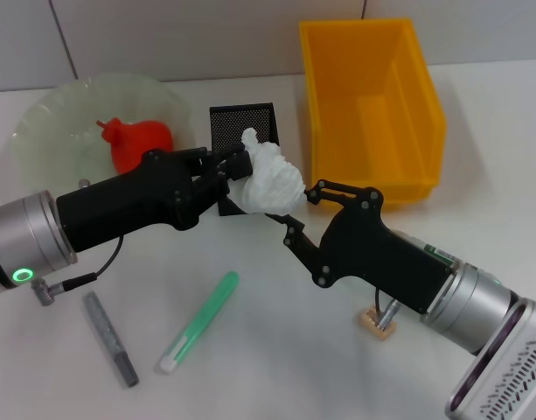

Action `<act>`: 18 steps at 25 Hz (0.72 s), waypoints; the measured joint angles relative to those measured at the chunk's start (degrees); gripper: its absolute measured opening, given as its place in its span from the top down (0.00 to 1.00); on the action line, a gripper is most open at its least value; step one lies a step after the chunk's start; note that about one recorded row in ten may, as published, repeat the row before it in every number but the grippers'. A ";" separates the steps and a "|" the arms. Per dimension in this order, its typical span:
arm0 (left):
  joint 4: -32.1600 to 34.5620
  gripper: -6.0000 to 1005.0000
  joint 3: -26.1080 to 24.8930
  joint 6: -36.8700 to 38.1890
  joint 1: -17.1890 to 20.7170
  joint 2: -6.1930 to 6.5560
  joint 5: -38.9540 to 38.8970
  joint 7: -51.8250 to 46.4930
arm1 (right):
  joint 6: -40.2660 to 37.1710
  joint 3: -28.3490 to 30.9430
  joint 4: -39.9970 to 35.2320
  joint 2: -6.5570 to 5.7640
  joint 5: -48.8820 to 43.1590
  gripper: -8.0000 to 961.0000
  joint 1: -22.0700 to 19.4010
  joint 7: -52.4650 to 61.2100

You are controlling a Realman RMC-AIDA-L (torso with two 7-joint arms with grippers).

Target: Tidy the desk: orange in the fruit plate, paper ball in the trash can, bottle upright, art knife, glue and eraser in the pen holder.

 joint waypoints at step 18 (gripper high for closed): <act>-1.23 0.45 -0.82 2.06 0.82 0.52 -1.94 0.01 | -2.81 3.59 -0.30 -0.15 0.23 0.75 -2.91 -0.23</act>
